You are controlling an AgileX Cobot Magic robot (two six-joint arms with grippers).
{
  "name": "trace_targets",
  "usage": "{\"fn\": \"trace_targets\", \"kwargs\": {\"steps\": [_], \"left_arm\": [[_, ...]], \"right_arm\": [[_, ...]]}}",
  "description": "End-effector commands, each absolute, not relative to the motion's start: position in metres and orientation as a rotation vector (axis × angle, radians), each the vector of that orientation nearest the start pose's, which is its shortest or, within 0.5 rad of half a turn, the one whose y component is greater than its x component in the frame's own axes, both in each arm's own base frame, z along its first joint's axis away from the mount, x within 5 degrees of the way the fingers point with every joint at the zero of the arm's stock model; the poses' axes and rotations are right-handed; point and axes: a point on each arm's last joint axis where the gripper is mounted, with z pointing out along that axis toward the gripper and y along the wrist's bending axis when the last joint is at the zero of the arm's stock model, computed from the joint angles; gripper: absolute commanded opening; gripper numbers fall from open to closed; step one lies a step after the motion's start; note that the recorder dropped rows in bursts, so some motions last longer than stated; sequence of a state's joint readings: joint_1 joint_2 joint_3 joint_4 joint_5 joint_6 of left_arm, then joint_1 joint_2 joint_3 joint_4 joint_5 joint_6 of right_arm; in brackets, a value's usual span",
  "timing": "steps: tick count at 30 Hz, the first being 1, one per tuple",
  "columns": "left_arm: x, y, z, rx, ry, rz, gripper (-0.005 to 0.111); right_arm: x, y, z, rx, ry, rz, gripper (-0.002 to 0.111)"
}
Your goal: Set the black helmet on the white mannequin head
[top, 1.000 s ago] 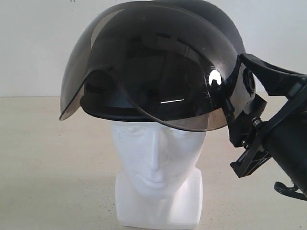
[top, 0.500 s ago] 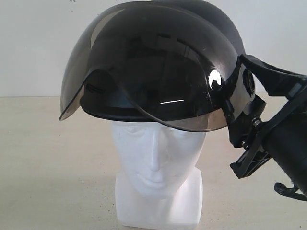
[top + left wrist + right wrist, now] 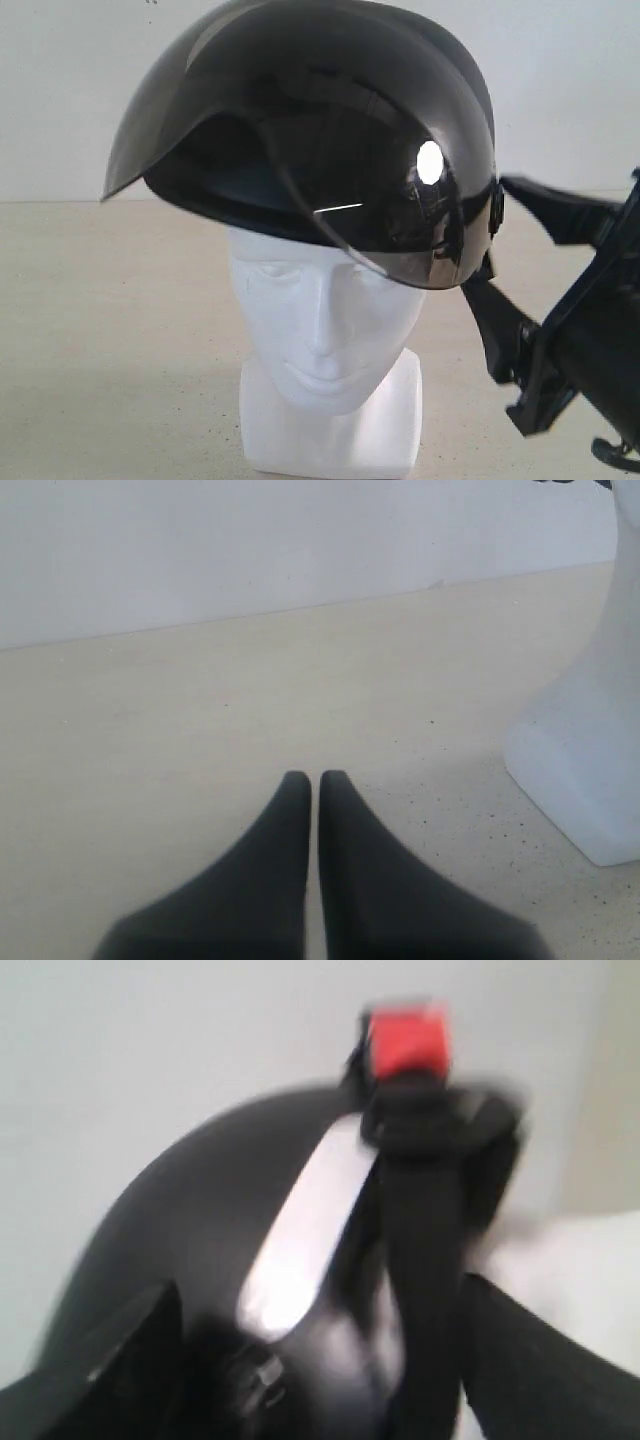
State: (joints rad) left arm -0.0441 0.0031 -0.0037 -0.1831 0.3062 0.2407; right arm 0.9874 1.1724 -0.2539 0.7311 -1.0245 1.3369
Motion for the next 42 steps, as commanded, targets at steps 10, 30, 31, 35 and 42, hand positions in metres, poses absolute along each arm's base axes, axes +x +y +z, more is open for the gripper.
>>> {"fn": "trace_targets", "kwargs": {"steps": [10,30,31,35,42], "left_arm": [[0.054,-0.008,0.186,0.132,1.779,-0.046,0.004],[0.054,-0.008,0.186,0.132,1.779,-0.046,0.004],[0.054,-0.008,0.186,0.132,1.779,-0.046,0.004],[0.054,-0.008,0.186,0.132,1.779,-0.046,0.004],[0.054,-0.008,0.186,0.132,1.779,-0.046,0.004]], "right_arm": [[0.145,0.124,0.217,1.204,1.476,1.561,0.070],[0.135,0.091,0.252,1.078,1.284,1.473,0.070],[0.135,0.089,0.253,1.079,1.277,1.465,0.070],[0.131,0.081,0.262,0.990,1.253,1.411,0.067],[0.116,0.060,0.285,0.687,1.222,1.169,0.016]]}}
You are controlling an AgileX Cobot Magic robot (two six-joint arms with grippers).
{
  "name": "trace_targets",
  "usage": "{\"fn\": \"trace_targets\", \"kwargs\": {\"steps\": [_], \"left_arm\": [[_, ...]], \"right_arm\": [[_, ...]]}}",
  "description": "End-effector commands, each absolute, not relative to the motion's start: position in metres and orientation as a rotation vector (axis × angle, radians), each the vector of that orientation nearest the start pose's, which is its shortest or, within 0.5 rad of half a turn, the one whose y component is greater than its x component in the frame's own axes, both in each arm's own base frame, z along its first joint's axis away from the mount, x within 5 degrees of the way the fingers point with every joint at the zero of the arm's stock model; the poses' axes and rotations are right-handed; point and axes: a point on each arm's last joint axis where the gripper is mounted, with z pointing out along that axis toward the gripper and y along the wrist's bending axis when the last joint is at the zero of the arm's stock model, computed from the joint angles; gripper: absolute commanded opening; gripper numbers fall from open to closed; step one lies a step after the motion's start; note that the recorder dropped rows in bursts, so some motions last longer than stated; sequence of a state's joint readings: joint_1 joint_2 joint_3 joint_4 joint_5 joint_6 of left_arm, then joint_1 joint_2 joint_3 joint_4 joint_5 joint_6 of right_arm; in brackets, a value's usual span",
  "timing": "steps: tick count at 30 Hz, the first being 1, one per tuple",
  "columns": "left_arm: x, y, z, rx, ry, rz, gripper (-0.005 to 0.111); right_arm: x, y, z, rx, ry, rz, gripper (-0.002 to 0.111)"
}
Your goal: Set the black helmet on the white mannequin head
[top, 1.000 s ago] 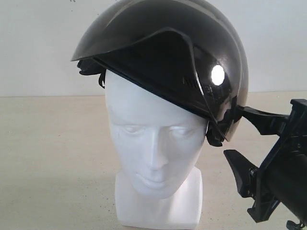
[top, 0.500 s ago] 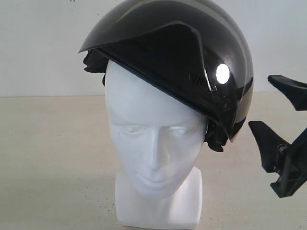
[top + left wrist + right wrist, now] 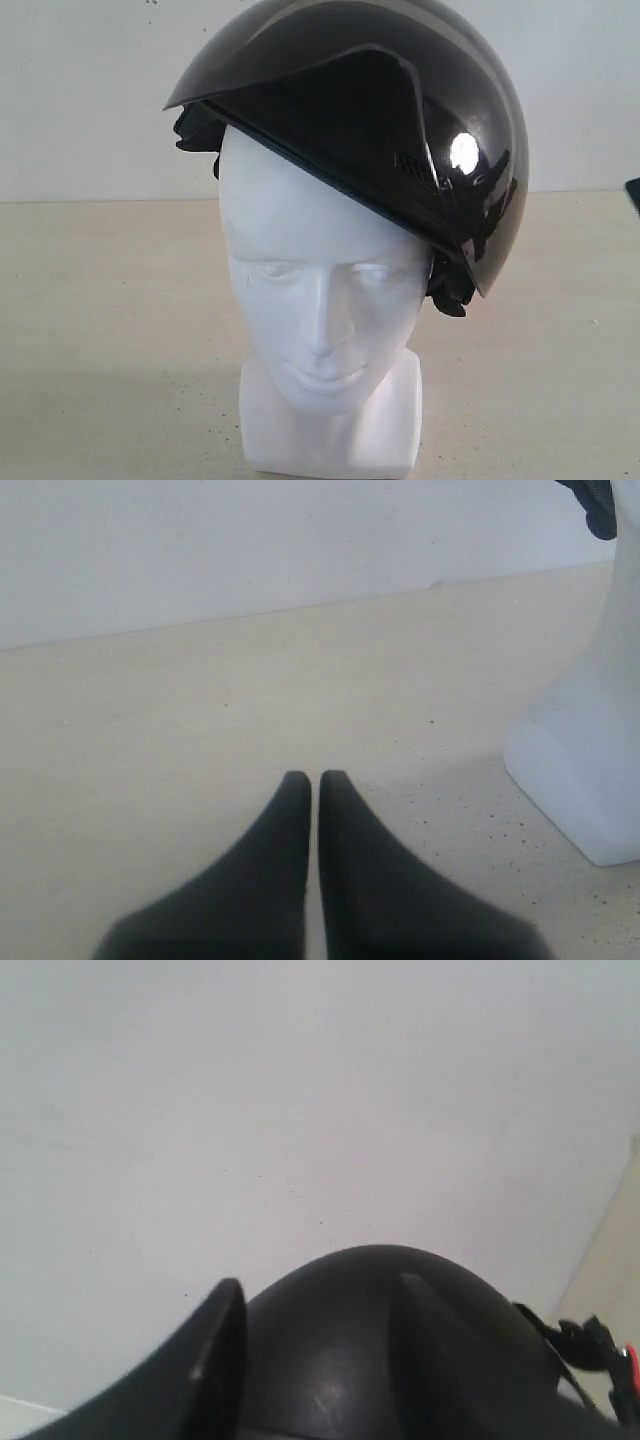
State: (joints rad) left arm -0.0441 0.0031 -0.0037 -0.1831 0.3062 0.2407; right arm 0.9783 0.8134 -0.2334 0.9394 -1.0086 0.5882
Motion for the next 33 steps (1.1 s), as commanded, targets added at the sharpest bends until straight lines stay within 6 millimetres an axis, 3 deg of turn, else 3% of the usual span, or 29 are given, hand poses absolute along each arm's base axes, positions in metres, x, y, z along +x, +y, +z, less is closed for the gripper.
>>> {"fn": "trace_targets", "kwargs": {"steps": [1,2,7,9,13,15,18,24,29,33], "left_arm": [[0.054,-0.008,0.186,0.132,1.779,-0.046,0.004],[0.054,-0.008,0.186,0.132,1.779,-0.046,0.004],[0.054,-0.008,0.186,0.132,1.779,-0.046,0.004],[0.054,-0.008,0.186,0.132,1.779,-0.046,0.004],[0.054,-0.008,0.186,0.132,1.779,-0.046,0.004],[0.054,-0.008,0.186,0.132,1.779,-0.046,0.004],[0.054,-0.008,0.186,0.132,1.779,-0.046,0.004],[0.054,-0.008,0.186,0.132,1.779,-0.046,0.004],[0.054,-0.008,0.186,0.132,1.779,-0.046,0.004],[0.054,-0.008,0.186,0.132,1.779,-0.046,0.004]], "right_arm": [[0.114,0.057,0.289,0.632,1.218,1.114,0.006],[0.111,0.053,0.295,0.580,1.217,1.060,0.000],[0.105,0.049,0.331,0.337,1.323,0.826,0.000],[0.102,0.048,0.355,0.236,1.375,0.743,0.000],[0.097,0.039,0.393,0.153,1.518,0.608,0.000],[0.094,0.031,0.413,0.068,1.470,0.467,0.000],[0.090,0.020,0.430,0.118,1.431,0.466,0.000],[0.090,0.017,0.433,0.026,1.433,0.311,0.000],[0.094,0.017,0.430,-0.169,1.453,-0.003,0.000],[0.101,0.010,0.421,-0.087,1.555,-0.185,0.000]]}}
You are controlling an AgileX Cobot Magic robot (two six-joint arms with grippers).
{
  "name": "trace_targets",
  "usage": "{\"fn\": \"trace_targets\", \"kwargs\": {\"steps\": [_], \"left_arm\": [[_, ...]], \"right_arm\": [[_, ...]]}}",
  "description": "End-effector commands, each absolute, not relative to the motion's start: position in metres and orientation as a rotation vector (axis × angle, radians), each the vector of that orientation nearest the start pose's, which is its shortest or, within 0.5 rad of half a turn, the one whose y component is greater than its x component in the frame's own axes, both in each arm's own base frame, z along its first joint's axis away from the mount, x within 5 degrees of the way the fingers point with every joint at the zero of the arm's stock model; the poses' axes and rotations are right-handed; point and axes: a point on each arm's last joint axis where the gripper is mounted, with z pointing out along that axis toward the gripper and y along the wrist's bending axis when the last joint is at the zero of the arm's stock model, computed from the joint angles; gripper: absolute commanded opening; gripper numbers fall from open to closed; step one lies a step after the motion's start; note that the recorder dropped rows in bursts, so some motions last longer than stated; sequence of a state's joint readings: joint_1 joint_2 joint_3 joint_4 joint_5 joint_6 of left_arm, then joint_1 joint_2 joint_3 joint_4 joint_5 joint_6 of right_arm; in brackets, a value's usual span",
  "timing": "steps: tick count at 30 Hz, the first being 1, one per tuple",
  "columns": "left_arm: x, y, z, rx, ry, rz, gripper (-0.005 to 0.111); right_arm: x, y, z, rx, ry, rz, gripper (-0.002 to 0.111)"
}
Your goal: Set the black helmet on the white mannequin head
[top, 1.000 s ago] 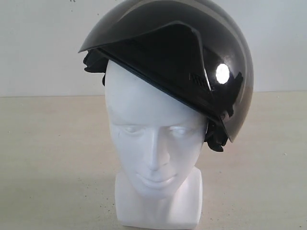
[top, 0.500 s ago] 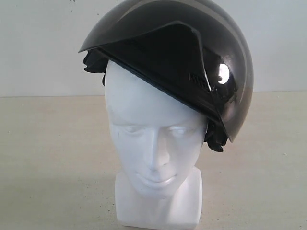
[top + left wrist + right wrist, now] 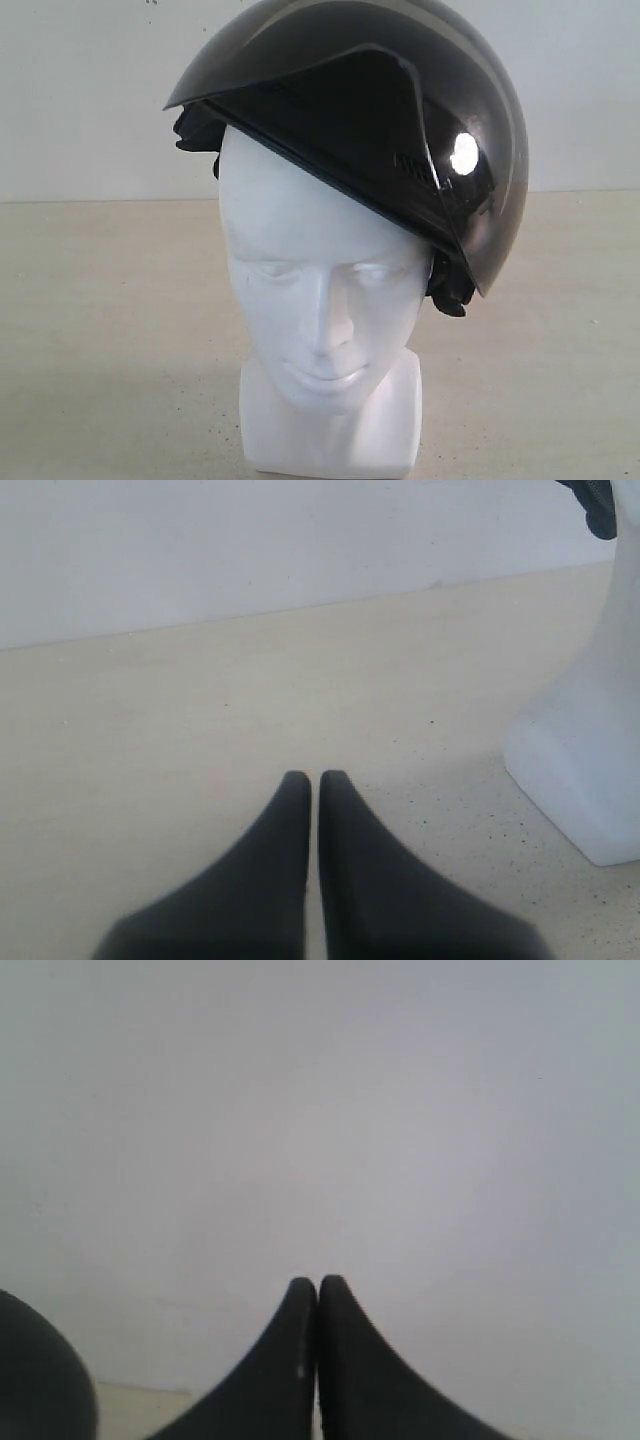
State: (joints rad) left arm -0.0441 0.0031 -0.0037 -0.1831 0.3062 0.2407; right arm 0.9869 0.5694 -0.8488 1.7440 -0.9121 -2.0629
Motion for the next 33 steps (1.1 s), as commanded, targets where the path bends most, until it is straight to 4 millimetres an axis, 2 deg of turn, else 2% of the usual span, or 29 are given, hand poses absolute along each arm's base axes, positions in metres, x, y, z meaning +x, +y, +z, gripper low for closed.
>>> {"fn": "trace_targets", "kwargs": {"steps": [1,3,7,11,13,16,17,21,24,30,33], "left_arm": [[0.054,-0.008,0.186,0.132,1.779,-0.046,0.004],[0.054,-0.008,0.186,0.132,1.779,-0.046,0.004],[0.054,-0.008,0.186,0.132,1.779,-0.046,0.004],[0.054,-0.008,0.186,0.132,1.779,-0.046,0.004],[0.054,-0.008,0.186,0.132,1.779,-0.046,0.004],[0.054,-0.008,0.186,0.132,1.779,-0.046,0.004],[0.054,-0.008,0.186,0.132,1.779,-0.046,0.004],[0.054,-0.008,0.186,0.132,1.779,-0.046,0.004],[0.054,-0.008,0.186,0.132,1.779,-0.046,0.004],[0.054,-0.008,0.186,0.132,1.779,-0.046,0.004],[0.054,-0.008,0.186,0.132,1.779,-0.046,0.004]], "right_arm": [[0.105,0.010,0.417,-0.051,1.601,-0.257,0.000],[0.111,0.015,0.412,-0.033,1.646,-0.336,0.000],[0.116,0.024,0.409,-0.060,1.660,-0.361,0.000],[0.115,0.022,0.410,-0.055,1.658,-0.357,0.000],[0.113,0.019,0.411,-0.046,1.651,-0.345,0.000],[0.103,0.006,0.416,0.170,1.595,-0.082,0.000],[0.100,0.002,0.418,0.183,1.585,-0.068,0.000],[0.090,-0.017,0.419,0.205,1.574,-0.101,0.000],[0.087,-0.022,0.420,0.073,1.582,-0.231,0.000],[0.087,-0.021,0.420,0.071,1.581,-0.215,0.000],[0.088,-0.018,0.417,0.155,1.579,-0.132,0.000]]}}
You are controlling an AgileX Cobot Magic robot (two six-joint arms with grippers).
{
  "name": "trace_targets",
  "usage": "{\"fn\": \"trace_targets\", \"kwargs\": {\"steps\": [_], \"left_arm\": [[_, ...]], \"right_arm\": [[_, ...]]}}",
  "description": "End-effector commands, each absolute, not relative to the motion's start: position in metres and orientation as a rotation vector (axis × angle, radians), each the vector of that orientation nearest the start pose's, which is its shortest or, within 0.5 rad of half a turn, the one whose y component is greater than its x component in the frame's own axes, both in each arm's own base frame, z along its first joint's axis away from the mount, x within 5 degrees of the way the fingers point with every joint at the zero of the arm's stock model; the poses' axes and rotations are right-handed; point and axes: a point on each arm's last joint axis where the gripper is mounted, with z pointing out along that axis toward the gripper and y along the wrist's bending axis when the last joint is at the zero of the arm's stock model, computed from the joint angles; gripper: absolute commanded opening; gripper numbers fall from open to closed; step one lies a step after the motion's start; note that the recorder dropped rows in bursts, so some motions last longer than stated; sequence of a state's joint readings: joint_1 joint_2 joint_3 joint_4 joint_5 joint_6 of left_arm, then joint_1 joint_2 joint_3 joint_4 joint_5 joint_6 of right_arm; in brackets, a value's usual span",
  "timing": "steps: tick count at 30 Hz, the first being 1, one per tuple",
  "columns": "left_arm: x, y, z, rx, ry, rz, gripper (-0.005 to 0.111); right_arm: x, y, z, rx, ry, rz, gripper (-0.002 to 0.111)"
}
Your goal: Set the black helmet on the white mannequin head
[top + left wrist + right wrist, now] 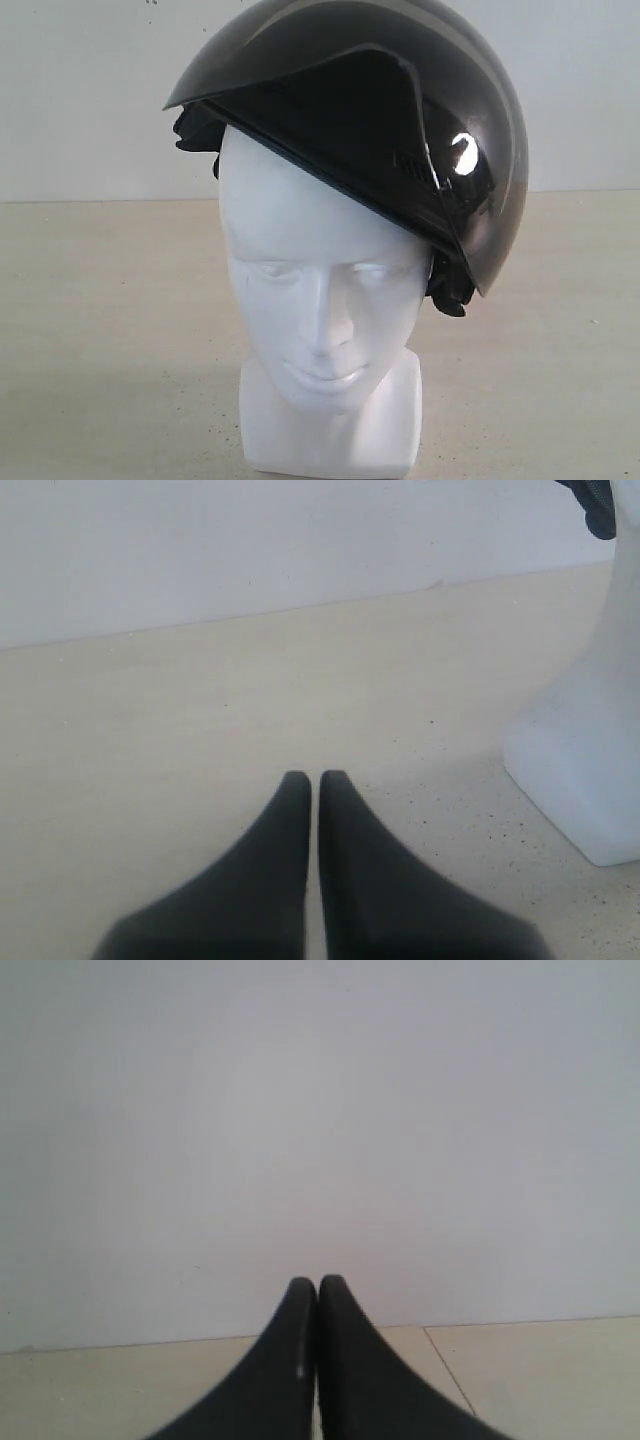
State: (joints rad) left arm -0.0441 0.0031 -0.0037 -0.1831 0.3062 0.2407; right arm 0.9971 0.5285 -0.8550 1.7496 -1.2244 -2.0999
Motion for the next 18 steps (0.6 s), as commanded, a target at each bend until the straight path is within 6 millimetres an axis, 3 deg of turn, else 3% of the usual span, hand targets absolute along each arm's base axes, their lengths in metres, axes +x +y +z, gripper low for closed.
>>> {"fn": "trace_targets", "kwargs": {"steps": [1,3,7,10,12,14,15,18], "left_arm": [[0.054,-0.008,0.186,0.132,1.779,-0.046,0.004],[0.054,-0.008,0.186,0.132,1.779,-0.046,0.004],[0.054,-0.008,0.186,0.132,1.779,-0.046,0.004],[0.054,-0.008,0.186,0.132,1.779,-0.046,0.004],[0.054,-0.008,0.186,0.132,1.779,-0.046,0.004],[0.054,-0.008,0.186,0.132,1.779,-0.046,0.004],[0.054,-0.008,0.186,0.132,1.779,-0.046,0.004],[0.054,-0.008,0.186,0.132,1.779,-0.046,0.004]], "right_arm": [[0.089,-0.018,0.414,0.185,1.579,-0.102,0.000],[0.092,-0.008,0.402,0.279,1.558,0.091,0.000],[0.095,0.024,0.381,0.233,1.536,0.513,0.000],[0.095,0.020,0.380,0.135,1.544,0.362,0.000],[0.093,0.011,0.388,0.038,1.541,0.149,0.000],[0.092,0.005,0.395,0.048,1.537,0.106,0.000],[0.092,0.005,0.396,0.055,1.534,0.110,0.000],[0.085,0.006,0.403,0.184,1.469,0.432,0.000]]}}
